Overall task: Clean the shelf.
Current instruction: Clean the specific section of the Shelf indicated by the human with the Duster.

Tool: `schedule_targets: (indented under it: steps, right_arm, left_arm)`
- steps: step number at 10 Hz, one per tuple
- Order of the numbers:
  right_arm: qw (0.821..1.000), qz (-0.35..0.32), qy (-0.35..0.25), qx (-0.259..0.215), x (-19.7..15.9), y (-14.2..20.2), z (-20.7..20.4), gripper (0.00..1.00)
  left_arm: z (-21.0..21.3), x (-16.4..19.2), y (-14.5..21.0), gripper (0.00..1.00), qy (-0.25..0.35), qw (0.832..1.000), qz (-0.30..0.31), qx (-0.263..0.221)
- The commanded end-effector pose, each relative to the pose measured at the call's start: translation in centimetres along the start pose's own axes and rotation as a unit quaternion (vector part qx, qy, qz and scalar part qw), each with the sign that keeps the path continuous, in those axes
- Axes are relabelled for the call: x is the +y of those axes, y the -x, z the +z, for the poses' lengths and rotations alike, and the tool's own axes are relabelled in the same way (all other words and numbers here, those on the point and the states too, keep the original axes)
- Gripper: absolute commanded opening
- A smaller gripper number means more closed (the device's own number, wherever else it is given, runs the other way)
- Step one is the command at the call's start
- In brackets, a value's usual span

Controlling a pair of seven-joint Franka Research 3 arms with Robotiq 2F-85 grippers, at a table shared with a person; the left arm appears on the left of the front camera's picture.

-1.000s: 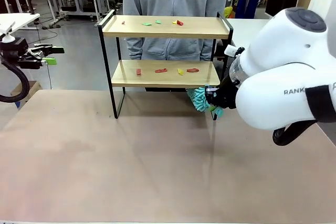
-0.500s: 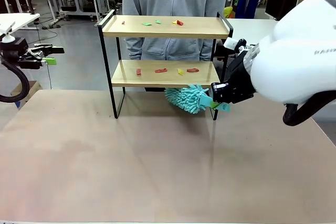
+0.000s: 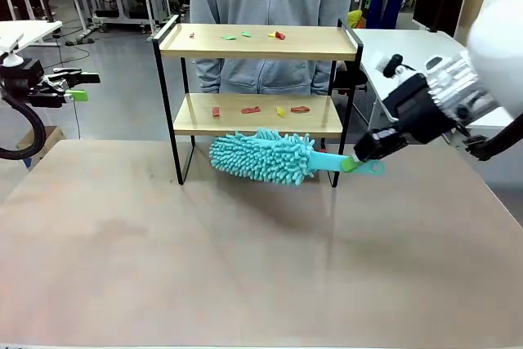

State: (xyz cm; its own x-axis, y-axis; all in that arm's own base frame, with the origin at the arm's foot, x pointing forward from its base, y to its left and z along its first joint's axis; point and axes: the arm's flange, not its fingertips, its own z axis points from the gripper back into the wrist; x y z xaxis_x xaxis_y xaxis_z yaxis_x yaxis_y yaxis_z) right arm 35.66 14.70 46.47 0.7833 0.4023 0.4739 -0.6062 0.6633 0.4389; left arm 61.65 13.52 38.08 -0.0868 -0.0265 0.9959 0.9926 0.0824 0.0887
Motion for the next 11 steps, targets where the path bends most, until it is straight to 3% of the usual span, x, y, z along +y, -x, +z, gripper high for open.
schedule_targets:
  steps: [1,3,4,7,8,9,11]
  right_arm:
    - [0.997,0.060,-0.042,0.005,-1.9,6.8,-0.1,0.13]
    - [0.996,0.089,-0.029,0.003,-3.1,6.4,-1.5,0.13]
    - [0.998,0.058,-0.029,0.019,-2.3,1.3,0.8,0.13]
    - [0.997,0.071,-0.020,0.029,-3.3,1.8,0.4,0.13]
    - [0.991,0.104,-0.078,0.035,-3.6,2.0,2.0,0.13]
    - [0.990,0.128,-0.049,0.022,-4.6,3.0,5.6,0.13]
    - [0.985,0.161,-0.034,0.048,-6.2,4.8,10.5,0.13]
  left_arm:
    - [0.0,-0.2,-0.1,1.00,0.001,1.000,-0.005,0.001]
    - [0.0,-0.2,-0.1,1.00,0.001,1.000,-0.005,0.001]
    - [0.0,-0.2,-0.1,1.00,0.001,1.000,-0.005,0.001]
    - [0.0,-0.2,-0.1,1.00,0.001,1.000,-0.005,0.001]
    - [0.0,-0.2,-0.1,1.00,0.001,1.000,-0.005,0.001]
    - [0.0,-0.2,-0.1,1.00,0.001,1.000,-0.005,0.001]
    - [0.0,-0.2,-0.1,1.00,0.001,1.000,-0.005,0.001]
